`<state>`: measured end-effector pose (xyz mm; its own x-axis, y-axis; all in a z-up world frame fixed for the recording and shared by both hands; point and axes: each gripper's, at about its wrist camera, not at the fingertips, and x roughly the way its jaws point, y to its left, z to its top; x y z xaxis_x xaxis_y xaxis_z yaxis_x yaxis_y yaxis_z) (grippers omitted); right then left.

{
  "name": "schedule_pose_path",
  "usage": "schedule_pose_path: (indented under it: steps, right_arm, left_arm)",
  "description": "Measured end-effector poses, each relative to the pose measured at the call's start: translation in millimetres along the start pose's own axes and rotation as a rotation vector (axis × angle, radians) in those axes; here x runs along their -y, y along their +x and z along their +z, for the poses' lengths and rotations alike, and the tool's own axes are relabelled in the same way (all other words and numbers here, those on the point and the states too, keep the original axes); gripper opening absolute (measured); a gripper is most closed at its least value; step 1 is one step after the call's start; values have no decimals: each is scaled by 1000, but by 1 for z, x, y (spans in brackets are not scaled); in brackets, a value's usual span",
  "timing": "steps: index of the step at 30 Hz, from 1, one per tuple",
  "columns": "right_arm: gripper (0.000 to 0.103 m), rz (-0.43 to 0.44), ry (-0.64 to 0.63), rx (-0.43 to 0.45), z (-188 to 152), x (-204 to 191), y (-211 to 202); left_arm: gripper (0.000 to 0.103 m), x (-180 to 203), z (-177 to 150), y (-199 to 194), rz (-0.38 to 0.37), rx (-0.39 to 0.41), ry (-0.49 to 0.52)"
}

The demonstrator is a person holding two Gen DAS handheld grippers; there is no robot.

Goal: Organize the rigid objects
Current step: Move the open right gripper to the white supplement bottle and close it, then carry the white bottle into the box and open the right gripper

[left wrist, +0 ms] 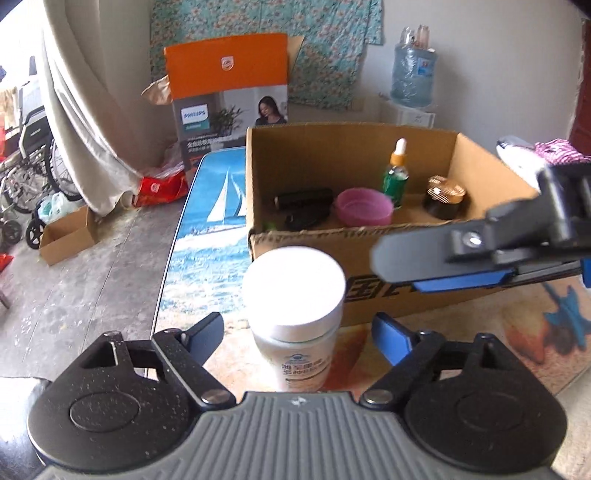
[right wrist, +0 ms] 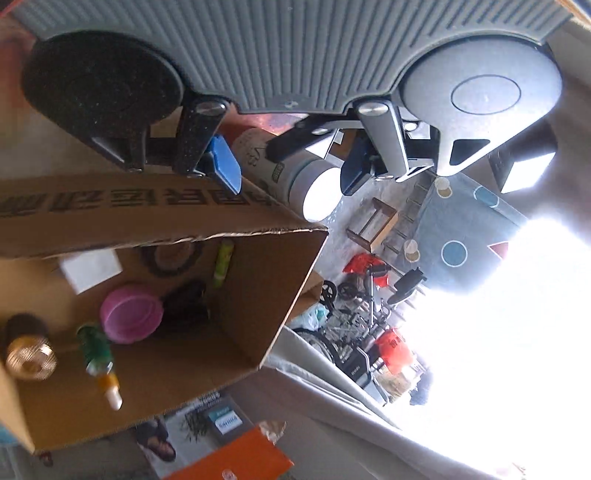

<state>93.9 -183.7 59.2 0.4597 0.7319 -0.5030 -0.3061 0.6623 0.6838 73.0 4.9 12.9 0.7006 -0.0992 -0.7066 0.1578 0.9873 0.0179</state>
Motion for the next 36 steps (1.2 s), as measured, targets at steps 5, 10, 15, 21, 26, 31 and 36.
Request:
schedule_pose_path:
  steps: [5, 10, 15, 21, 26, 31, 36]
  right_arm:
    - [53, 23, 35, -5, -1, -3, 25]
    - [46, 17, 49, -5, 0, -2, 39]
    - [37, 10, 50, -18, 0, 1, 43]
    - [35, 13, 49, -18, 0, 0, 45]
    - [35, 13, 51, -20, 1, 2, 46]
    - [35, 15, 44, -20, 0, 1, 45]
    - [35, 30, 22, -16, -4, -8, 36]
  left_arm:
    - [76, -2, -1, 10, 5, -5, -7]
    - [65, -2, 0, 13, 4, -12, -12]
    - [54, 0, 0, 13, 4, -9, -12]
    - [54, -1, 0, 12, 1, -6, -26]
    - [54, -2, -1, 10, -3, -8, -32]
    - [54, -2, -1, 8, -4, -7, -34]
    - [54, -1, -3, -11, 2, 13, -37]
